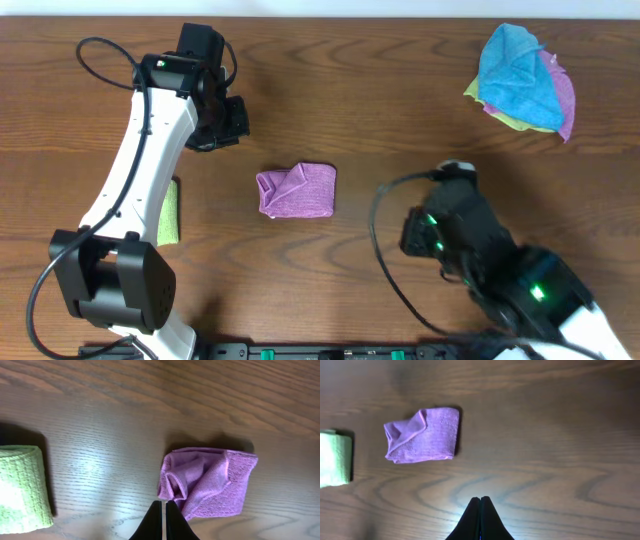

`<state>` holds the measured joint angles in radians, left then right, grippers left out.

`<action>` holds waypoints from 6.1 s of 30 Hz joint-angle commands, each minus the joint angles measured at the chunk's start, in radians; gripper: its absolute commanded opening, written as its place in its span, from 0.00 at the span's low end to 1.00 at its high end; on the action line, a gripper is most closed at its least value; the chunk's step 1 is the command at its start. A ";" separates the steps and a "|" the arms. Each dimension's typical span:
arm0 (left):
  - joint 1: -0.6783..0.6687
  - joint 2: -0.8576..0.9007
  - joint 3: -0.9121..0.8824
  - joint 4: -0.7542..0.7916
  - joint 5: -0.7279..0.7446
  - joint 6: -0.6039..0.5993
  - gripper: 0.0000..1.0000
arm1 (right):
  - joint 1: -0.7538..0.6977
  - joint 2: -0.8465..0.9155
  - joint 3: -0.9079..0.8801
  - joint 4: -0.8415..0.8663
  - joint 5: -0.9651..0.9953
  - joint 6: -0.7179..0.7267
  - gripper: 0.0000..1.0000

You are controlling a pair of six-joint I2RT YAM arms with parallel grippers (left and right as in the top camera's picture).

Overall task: Fold the cloth
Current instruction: 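Release the folded pink cloth and retract both grippers, then grasp the folded pink cloth with the left gripper, then carry the pink cloth left and lower it onto the green cloth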

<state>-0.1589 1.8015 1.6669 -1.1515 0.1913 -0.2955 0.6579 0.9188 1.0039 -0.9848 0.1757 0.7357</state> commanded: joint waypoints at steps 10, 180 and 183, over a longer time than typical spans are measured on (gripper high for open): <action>0.002 -0.014 0.022 -0.018 0.108 -0.054 0.06 | -0.004 -0.418 -0.415 0.119 0.048 0.129 0.01; 0.425 -0.554 -0.678 0.405 0.403 0.097 0.06 | -0.004 -0.580 -0.724 0.233 0.484 0.236 0.99; 0.467 -0.554 -0.669 0.371 0.404 0.121 0.06 | -0.004 -0.580 -0.724 0.233 0.484 0.236 0.99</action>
<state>0.2771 1.2491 0.9680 -0.7628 0.6018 -0.2348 0.6579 0.3439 0.2848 -0.7498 0.6464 0.9653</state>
